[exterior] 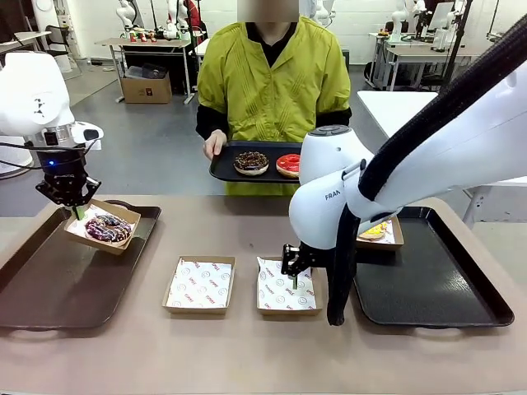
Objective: Individually package the donuts and arrange them on the tray.
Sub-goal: Place the picked Paper togo box on the Handle tray while simultaneously picking up another Paper togo box from the table with the other hand.
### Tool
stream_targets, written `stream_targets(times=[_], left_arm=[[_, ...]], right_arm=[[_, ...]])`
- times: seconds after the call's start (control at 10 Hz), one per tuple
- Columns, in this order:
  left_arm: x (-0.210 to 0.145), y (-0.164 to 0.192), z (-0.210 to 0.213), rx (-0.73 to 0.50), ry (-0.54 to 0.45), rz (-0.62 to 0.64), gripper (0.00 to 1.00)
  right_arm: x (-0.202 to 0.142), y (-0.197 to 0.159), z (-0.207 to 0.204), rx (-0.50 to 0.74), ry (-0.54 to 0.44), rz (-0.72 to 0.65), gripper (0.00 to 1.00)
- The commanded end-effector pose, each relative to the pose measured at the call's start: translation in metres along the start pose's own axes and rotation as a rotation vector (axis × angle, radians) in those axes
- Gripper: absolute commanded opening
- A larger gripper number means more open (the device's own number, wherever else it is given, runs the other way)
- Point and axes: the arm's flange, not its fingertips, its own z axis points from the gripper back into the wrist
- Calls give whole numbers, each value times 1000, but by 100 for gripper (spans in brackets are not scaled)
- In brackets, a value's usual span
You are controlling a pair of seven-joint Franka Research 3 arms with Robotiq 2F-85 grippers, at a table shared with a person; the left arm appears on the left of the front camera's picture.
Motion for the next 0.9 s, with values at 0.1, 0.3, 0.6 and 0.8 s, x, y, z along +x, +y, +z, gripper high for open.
stream_targets(times=[0.1,0.3,0.6,0.8], left_arm=[[15,-6,2,-25,7,24,1],[20,-10,1,-25,14,26,1],[33,-19,-8,-2,29,26,1],[41,-20,-17,2,41,32,1]], right_arm=[[-12,-4,0,15,-84,-38,100],[-14,-6,1,19,-114,-47,100],[-13,-9,0,30,-110,-49,100],[-13,-10,0,35,-111,-47,100]])
